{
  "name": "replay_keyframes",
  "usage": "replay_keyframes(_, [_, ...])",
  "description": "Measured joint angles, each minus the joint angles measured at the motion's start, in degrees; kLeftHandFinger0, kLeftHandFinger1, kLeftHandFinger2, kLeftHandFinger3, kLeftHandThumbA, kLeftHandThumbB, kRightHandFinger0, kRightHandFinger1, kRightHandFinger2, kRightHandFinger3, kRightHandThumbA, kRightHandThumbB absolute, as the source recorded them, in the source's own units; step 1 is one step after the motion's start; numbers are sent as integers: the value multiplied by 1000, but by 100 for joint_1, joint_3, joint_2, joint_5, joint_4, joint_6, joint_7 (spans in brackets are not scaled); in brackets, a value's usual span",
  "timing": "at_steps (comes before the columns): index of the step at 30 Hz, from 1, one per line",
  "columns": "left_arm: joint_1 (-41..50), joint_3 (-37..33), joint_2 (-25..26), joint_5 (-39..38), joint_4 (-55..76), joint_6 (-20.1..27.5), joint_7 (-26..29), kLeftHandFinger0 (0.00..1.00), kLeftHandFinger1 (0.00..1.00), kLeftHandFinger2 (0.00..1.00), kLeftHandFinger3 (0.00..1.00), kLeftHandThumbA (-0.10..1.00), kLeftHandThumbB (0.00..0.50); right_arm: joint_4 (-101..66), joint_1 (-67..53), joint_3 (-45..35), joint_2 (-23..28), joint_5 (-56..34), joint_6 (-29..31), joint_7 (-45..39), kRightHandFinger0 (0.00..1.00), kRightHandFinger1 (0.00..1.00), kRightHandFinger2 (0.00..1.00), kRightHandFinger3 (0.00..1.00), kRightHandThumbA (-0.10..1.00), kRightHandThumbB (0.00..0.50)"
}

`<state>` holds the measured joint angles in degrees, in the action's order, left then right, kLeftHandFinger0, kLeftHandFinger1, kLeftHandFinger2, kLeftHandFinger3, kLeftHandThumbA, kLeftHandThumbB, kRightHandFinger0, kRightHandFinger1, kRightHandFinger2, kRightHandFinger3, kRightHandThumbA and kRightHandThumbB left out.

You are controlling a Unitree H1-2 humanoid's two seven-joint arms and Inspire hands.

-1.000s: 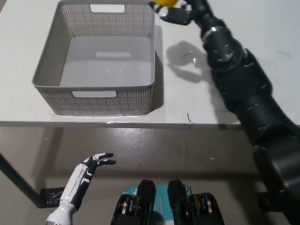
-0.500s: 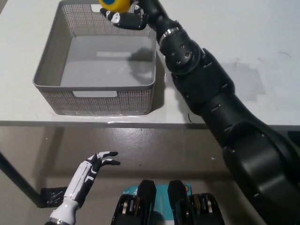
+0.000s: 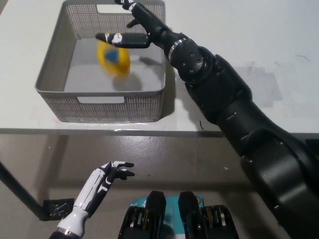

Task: Use the right hand to pick up a yellow duck toy and place it into a container on the left hand side

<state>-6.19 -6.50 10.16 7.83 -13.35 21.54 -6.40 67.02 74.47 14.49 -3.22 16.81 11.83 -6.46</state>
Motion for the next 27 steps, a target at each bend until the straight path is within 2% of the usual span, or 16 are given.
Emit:
replay_keyframes(1, [-17,-3,2,8,0,5,0,623,605,540,668,1000,500,-1,0,47,54,6,-4,-81,1000,1000,1000,1000,1000,428])
replay_keyframes(2, [-33,-5,3,14,0,9,0,627,609,540,663,1000,500,-1,0,76,98,10,-6,-150,1000,1000,1000,1000,1000,439])
replay_keyframes(9, [-54,-13,10,50,-1,21,1,595,599,546,680,1000,500,-57,-3,168,294,16,-49,-391,1000,1000,1000,1000,1000,430])
replay_keyframes(10, [-54,-14,10,54,-1,23,1,587,596,539,686,1000,500,-80,-5,168,316,16,-49,-411,1000,1000,1000,1000,1000,457])
replay_keyframes(12, [-54,-16,10,58,-1,23,1,584,597,539,686,1000,500,-158,-9,167,381,16,-53,-446,1000,1000,1000,1000,1000,444])
replay_keyframes(14, [-54,-14,13,59,0,23,1,586,586,534,685,1000,500,-235,-9,153,453,12,-56,-461,1000,1000,1000,1000,1000,484])
replay_keyframes(15, [-54,-13,18,58,-1,25,1,598,591,528,680,1000,500,-334,-16,95,508,-8,-70,-475,1000,1000,1000,1000,1000,487])
replay_keyframes(17, [-54,-11,20,57,-6,33,1,589,583,520,678,1000,500,-681,-73,-119,614,-105,-134,-512,1000,1000,1000,1000,1000,485])
replay_keyframes(18, [-54,-11,20,57,-12,35,1,566,571,516,682,1000,500,-831,-100,-213,673,-147,-166,-535,1000,1000,1000,1000,1000,471])
replay_keyframes(19, [-53,-11,20,56,-35,38,2,498,552,516,692,1000,500,-1174,-131,-380,773,-248,-242,-570,1000,1000,1000,1000,1000,436])
replay_keyframes(21, [-53,-13,20,56,-55,37,1,526,551,525,702,1000,500,-1553,-195,-496,881,-291,-316,-584,1000,1000,1000,1000,1000,433])
replay_keyframes(22, [-51,-13,20,55,-64,35,1,517,551,538,710,1000,500,-1841,-293,-584,951,-313,-353,-587,1000,1000,1000,1000,1000,412])
replay_keyframes(27, [-45,-12,19,48,-74,10,1,530,568,573,751,1000,500,-2929,-864,-821,1086,-419,-484,-591,1000,1000,1000,1000,1000,437])
